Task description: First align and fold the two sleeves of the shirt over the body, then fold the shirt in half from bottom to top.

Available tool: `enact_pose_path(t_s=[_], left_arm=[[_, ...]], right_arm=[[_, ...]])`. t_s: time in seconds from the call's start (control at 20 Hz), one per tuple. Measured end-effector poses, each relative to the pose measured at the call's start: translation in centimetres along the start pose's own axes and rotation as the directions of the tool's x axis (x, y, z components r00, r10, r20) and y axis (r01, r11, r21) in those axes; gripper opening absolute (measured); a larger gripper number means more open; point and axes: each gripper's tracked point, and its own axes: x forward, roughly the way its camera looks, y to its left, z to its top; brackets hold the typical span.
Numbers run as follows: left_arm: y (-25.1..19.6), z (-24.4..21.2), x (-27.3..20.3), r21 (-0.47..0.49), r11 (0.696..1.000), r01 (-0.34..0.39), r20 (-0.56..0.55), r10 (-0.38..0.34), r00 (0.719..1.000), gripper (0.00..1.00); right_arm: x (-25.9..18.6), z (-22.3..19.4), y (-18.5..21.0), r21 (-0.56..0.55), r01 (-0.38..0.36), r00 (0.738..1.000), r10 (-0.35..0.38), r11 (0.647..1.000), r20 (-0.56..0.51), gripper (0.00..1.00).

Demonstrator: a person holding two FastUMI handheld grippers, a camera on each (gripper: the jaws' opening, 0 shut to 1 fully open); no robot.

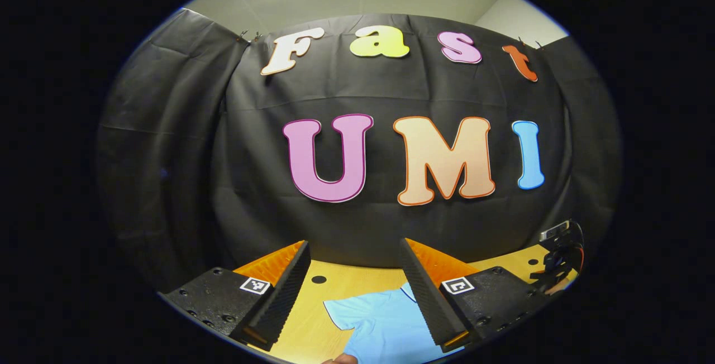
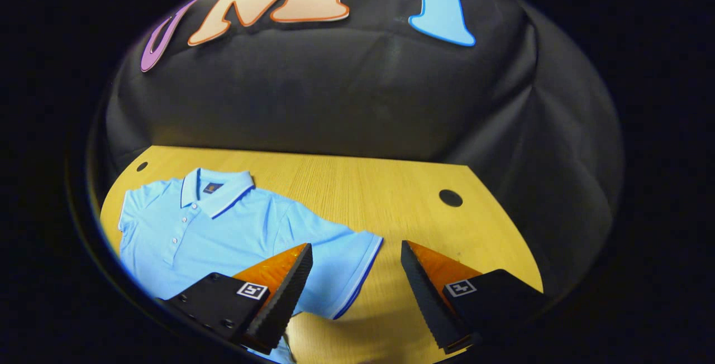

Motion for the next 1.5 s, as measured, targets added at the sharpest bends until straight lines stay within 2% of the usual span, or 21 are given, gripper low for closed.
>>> enact_pose_path(t_s=[0.4, 0.55, 0.6, 0.65, 0.7, 0.8, 0.9, 0.95, 1.0, 1.05, 1.15, 1.25, 1.5], left_arm=[[-0.3, -1.2, 0.0, 0.0, 1.0, -0.023, -0.045, 0.023, 0.999, 0.94], [-0.8, -1.5, 0.1, 0.004, 1.0, -0.021, -0.053, 0.021, 0.998, 0.95], [-1.1, -1.4, 0.2, 0.004, 1.0, -0.019, -0.055, 0.019, 0.998, 0.95], [-1.4, -1.5, 0.2, 0.003, 1.0, -0.016, -0.056, 0.016, 0.998, 0.95], [-1.6, -1.6, 0.2, 0.004, 1.0, -0.015, -0.058, 0.016, 0.998, 0.95], [-2.0, -1.7, 0.0, 0.005, 1.0, -0.014, -0.058, 0.014, 0.998, 0.95], [-2.2, -1.9, -0.4, 0.003, 1.0, -0.014, -0.066, 0.014, 0.998, 0.95], [-2.2, -1.8, -0.7, 0.0, 1.0, -0.015, -0.065, 0.015, 0.998, 0.95], [-2.1, -1.7, -0.9, -0.004, 1.0, -0.018, -0.061, 0.018, 0.998, 0.94], [-1.9, -1.5, -1.2, -0.008, 1.0, -0.022, -0.052, 0.021, 0.998, 0.96], [-1.3, -1.6, -1.1, -0.003, 1.0, -0.024, -0.044, 0.023, 0.999, 0.97], [-0.4, -2.2, -0.8, 0.007, 1.0, -0.028, -0.058, 0.029, 0.998, 0.98], [0.7, -2.9, -0.7, -0.016, 1.0, -0.016, -0.07, 0.015, 0.997, 0.97]], right_arm=[[4.1, -3.8, -0.3, 0.067, 0.033, 0.993, -0.025, 0.997, -0.119, 1.0], [4.6, -3.9, 0.2, 0.12, 0.011, 0.991, 0.005, 0.993, -0.133, 0.96], [4.5, -4.0, 0.9, 0.156, -0.018, 0.989, 0.04, 0.988, -0.141, 0.95], [4.5, -3.9, 1.0, 0.163, -0.01, 0.99, 0.034, 0.987, -0.14, 0.92], [4.8, -3.8, 1.0, 0.174, -0.026, 0.99, 0.05, 0.984, -0.134, 0.69], [4.5, -3.8, 1.9, 0.186, -0.047, 0.988, 0.072, 0.981, -0.134, 0.31], [4.3, -3.7, 2.4, 0.191, -0.053, 0.988, 0.08, 0.98, -0.133, 0.07], [4.2, -3.5, 2.7, 0.205, -0.065, 0.986, 0.094, 0.977, -0.137, 0.03], [3.9, -3.5, 2.7, 0.207, -0.067, 0.986, 0.097, 0.976, -0.138, 0.0], [3.7, -3.1, 2.5, 0.205, -0.067, 0.987, 0.095, 0.976, -0.131, 0.03], [3.2, -1.5, 2.9, 0.218, -0.079, 0.991, 0.101, 0.973, -0.091, 0.0], [2.5, 0.1, 3.1, 0.219, -0.086, 0.993, 0.101, 0.972, -0.061, 0.03], [0.6, 3.1, 6.1, 0.215, -0.134, 0.99, 0.138, 0.967, -0.004, 0.03]])
